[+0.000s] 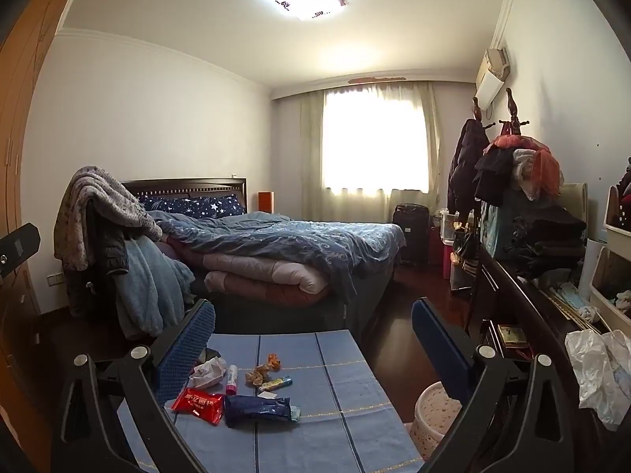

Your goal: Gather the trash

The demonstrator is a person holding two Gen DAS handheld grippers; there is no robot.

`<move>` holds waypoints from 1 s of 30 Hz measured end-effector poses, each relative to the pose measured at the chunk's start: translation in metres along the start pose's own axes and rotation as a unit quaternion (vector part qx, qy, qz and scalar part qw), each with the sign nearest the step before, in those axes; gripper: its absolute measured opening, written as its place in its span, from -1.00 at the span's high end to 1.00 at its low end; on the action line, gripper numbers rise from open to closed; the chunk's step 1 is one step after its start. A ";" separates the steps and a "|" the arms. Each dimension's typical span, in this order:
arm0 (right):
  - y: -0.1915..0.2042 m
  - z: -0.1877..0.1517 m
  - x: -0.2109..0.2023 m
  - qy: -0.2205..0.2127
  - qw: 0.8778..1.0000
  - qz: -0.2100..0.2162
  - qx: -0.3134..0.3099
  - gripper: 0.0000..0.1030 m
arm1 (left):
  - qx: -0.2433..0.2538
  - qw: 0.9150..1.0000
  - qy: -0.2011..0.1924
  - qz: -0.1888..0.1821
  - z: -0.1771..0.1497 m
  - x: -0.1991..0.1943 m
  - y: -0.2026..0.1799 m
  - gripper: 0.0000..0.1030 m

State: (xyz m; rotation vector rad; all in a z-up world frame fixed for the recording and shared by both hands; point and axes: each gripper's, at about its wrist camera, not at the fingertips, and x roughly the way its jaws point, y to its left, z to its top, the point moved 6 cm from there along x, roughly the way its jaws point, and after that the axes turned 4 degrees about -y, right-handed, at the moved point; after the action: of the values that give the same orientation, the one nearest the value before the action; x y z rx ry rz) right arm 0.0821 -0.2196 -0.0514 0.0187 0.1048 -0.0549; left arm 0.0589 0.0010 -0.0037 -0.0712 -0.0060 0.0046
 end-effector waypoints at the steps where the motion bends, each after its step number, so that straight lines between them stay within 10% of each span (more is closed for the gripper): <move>1: -0.004 0.004 -0.005 -0.004 1.000 -0.001 0.000 -0.93 | 0.000 1.000 0.001 0.000 0.000 0.000 0.000 -0.93; 30: -0.008 0.016 -0.014 -0.027 1.000 -0.014 -0.006 -0.93 | -0.003 1.000 0.021 0.007 -0.007 0.011 0.005 -0.93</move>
State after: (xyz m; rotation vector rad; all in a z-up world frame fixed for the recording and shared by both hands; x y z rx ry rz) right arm 0.0696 -0.2270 -0.0344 0.0045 0.0509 -0.0835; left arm 0.0696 0.0056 -0.0115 -0.0764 0.0360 0.0173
